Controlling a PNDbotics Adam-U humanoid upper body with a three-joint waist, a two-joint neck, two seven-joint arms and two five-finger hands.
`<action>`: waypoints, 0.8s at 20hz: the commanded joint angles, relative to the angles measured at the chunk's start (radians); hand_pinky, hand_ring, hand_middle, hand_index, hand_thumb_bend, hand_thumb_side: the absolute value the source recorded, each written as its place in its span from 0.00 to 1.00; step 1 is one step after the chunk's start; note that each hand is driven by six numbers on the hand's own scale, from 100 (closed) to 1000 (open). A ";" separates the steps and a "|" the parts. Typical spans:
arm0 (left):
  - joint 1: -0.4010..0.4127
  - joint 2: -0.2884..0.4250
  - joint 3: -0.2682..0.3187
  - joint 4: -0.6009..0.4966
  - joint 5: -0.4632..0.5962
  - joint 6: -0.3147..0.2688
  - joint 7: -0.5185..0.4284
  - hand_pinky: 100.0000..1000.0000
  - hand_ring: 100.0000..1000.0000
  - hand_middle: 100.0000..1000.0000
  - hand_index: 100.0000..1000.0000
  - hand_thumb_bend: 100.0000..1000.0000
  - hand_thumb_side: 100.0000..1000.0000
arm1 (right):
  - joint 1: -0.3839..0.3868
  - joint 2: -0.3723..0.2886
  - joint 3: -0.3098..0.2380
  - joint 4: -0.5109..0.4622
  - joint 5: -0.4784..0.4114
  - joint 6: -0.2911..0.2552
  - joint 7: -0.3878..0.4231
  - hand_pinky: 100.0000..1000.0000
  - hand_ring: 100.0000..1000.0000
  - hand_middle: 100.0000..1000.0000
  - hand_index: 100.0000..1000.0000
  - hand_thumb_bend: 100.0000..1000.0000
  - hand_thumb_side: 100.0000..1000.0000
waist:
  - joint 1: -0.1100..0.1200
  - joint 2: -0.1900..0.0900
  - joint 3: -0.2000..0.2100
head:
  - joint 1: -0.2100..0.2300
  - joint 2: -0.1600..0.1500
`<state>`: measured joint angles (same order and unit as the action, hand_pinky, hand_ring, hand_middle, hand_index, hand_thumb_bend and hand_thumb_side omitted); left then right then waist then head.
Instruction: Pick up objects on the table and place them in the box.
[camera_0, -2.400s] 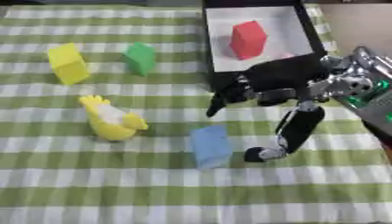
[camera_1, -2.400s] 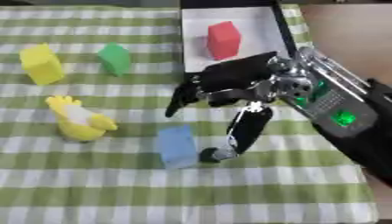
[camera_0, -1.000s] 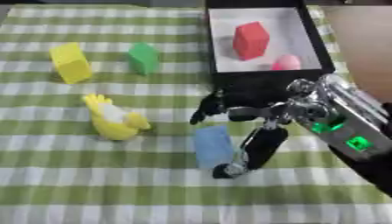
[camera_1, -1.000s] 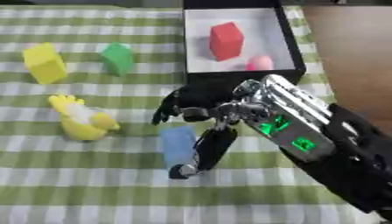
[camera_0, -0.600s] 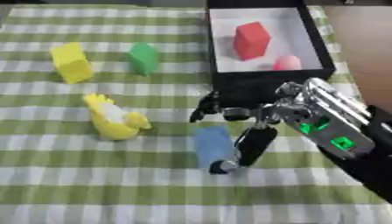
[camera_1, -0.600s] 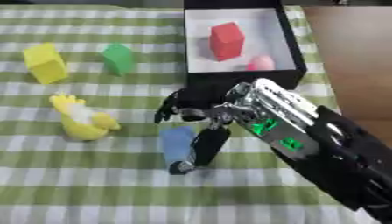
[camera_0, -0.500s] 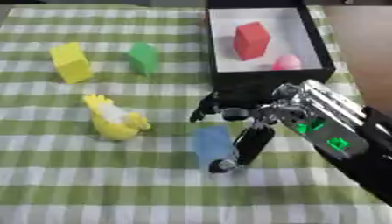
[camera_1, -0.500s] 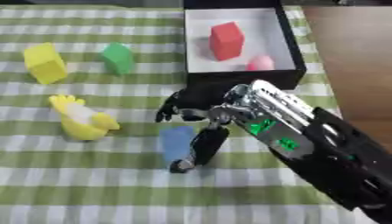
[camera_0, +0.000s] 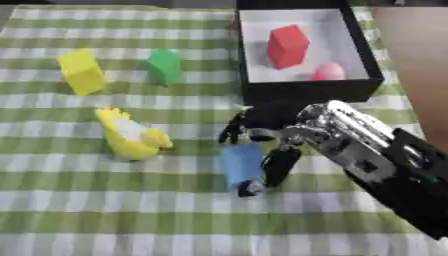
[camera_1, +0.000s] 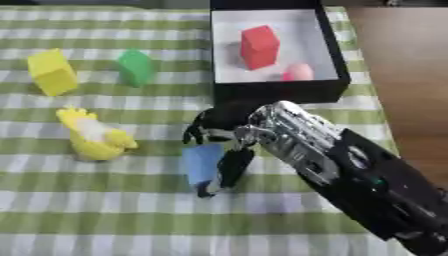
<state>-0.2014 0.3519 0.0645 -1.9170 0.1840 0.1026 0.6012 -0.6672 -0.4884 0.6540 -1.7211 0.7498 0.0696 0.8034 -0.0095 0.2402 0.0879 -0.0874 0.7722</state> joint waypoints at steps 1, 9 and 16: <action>-0.008 0.015 0.005 -0.014 0.000 -0.003 -0.004 0.68 0.72 0.76 0.80 0.22 0.58 | -0.009 0.002 -0.005 0.009 0.008 -0.005 -0.008 0.87 0.82 0.63 0.82 0.47 0.39 | -0.009 -0.016 0.002 | -0.002 -0.002; -0.007 0.017 0.007 -0.014 -0.002 -0.004 -0.002 0.68 0.72 0.76 0.79 0.22 0.58 | -0.012 -0.015 -0.034 -0.049 -0.077 0.043 -0.064 0.82 0.66 0.44 0.62 0.22 0.10 | -0.011 -0.019 -0.001 | 0.002 -0.002; -0.002 0.023 0.010 -0.014 -0.005 -0.003 -0.001 0.68 0.72 0.76 0.79 0.22 0.58 | -0.050 -0.114 -0.096 -0.251 -0.265 0.131 -0.012 0.82 0.62 0.44 0.61 0.06 0.00 | -0.011 -0.027 -0.011 | 0.011 -0.002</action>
<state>-0.2006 0.3518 0.0647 -1.9170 0.1840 0.1011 0.5997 -0.7012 -0.5643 0.5830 -1.9202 0.5178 0.1831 0.7821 -0.0095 0.2402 0.0756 -0.0813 0.7722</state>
